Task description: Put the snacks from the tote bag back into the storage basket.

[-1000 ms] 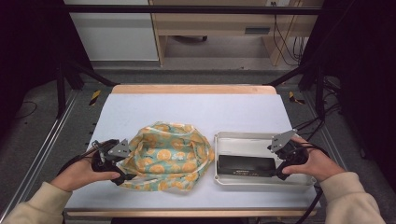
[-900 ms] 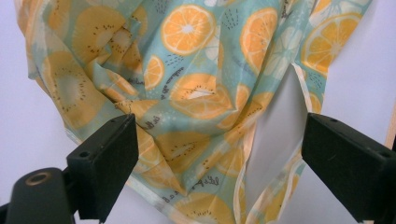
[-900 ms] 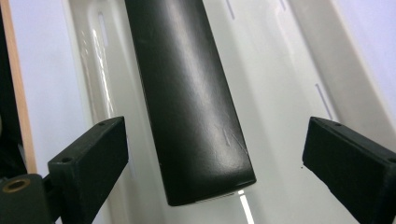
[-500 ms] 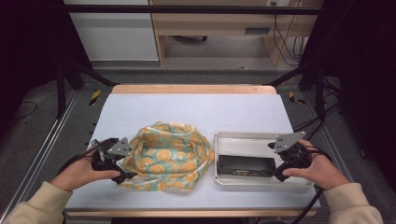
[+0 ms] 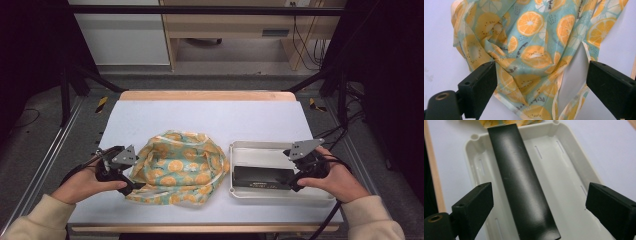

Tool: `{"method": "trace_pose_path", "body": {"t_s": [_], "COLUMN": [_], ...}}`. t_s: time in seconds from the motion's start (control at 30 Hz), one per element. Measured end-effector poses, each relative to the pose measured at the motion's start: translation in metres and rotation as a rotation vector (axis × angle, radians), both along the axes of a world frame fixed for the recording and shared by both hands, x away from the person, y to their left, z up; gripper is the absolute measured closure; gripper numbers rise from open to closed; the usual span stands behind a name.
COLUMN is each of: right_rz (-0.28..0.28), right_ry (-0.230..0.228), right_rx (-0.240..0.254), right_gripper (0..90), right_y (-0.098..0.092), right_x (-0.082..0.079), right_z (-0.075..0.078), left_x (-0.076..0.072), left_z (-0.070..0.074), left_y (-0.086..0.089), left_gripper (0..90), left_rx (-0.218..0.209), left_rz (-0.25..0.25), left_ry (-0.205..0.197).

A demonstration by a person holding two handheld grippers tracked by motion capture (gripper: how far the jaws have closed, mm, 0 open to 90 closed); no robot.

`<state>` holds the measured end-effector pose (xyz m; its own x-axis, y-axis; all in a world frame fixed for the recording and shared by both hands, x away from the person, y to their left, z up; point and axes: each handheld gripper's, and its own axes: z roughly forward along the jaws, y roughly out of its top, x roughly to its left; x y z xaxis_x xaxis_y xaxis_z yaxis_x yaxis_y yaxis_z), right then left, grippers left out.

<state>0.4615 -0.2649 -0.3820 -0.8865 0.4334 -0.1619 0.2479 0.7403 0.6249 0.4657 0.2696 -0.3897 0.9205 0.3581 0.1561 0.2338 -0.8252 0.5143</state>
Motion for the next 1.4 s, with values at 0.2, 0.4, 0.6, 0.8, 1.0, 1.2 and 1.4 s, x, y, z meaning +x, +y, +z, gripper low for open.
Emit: {"method": "trace_pose_path", "body": {"t_s": [0.2,0.4,0.6,0.8,1.0,1.2,1.4], "right_rz": [-0.094,-0.218,-0.299,-0.401,-0.485,-0.523,-0.54], "right_ry": [-0.033,-0.057,-0.05,-0.064,-0.086,-0.081,-0.106], "right_rx": [0.028,0.079,0.108,0.173,0.218,0.255,0.289], "right_gripper": [8.5,9.0,9.7,9.4,8.8,8.0,7.3], "right_y": [0.003,0.009,0.018,0.023,0.028,0.036,0.049], "right_x": [0.003,0.003,0.004,0.004,0.005,0.006,0.006], "right_z": [0.007,0.012,0.013,0.02,0.027,0.032,0.039], "left_x": [0.001,0.002,0.001,0.003,0.005,0.002,-0.001], "left_z": [0.002,0.003,0.009,0.014,0.019,0.028,0.038], "left_y": [-0.001,-0.001,0.003,0.008,0.007,0.003,0.0], "left_gripper": [9.6,9.6,9.6,9.1,8.8,8.8,9.8], "left_rx": [-0.01,-0.03,-0.059,-0.096,-0.144,-0.177,-0.211], "left_rz": [0.014,0.062,0.1,0.173,0.237,0.261,0.308], "left_ry": [-0.011,-0.023,-0.046,-0.073,-0.087,-0.106,-0.14]}}
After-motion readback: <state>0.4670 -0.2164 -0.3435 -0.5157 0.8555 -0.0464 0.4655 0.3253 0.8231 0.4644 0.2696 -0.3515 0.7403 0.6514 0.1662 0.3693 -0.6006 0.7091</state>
